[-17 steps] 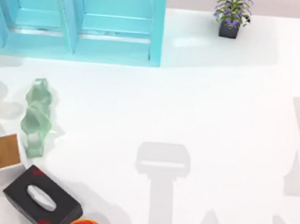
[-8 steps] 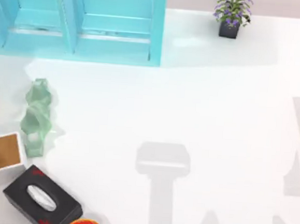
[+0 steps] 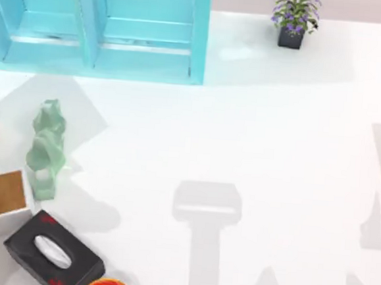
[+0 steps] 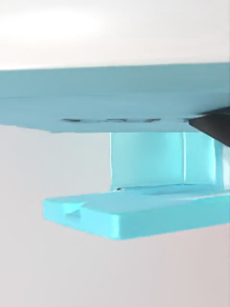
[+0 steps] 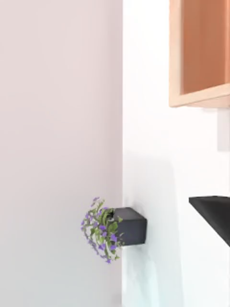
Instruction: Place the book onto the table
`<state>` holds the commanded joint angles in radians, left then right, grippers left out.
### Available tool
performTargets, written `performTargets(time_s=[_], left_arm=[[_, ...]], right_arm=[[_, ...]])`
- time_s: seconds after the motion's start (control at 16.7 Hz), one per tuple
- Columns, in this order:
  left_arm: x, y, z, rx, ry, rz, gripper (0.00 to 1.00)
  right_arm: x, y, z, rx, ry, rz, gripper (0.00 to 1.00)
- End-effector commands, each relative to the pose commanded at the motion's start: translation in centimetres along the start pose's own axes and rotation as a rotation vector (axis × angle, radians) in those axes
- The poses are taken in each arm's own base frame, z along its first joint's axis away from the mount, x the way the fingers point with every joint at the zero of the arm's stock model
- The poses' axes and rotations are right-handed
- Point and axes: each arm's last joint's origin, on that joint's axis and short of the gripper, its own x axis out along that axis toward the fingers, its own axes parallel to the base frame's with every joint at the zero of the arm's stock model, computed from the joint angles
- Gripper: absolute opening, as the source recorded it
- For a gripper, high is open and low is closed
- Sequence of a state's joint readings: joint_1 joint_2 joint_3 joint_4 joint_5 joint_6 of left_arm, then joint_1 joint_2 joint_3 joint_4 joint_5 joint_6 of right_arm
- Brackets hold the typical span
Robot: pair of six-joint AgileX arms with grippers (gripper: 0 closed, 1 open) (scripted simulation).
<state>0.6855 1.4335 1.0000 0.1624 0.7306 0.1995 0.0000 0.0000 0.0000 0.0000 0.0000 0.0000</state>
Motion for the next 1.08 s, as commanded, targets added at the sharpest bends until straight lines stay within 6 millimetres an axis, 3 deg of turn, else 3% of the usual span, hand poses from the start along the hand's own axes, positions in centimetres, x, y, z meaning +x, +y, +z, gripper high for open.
performTargets(time_s=[0.36, 0.6, 0.84, 1.08], left_arm=[[-0.3, -0.1, 0.0, -0.001, 0.004, 0.000, 0.00], [2.0, -2.1, 0.6, -0.054, -0.017, -0.050, 0.00], [6.6, -8.5, 2.1, -0.226, -0.065, -0.198, 0.00], [10.3, -19.1, 3.6, -0.564, -0.070, -0.400, 0.00]], right_arm=[[0.0, 0.0, 0.0, 0.000, 0.000, 0.000, 1.00], [0.0, 0.0, 0.0, 0.000, 0.000, 0.000, 1.00], [0.0, 0.0, 0.0, 0.000, 0.000, 0.000, 1.00], [0.0, 0.0, 0.0, 0.000, 0.000, 0.000, 1.00]])
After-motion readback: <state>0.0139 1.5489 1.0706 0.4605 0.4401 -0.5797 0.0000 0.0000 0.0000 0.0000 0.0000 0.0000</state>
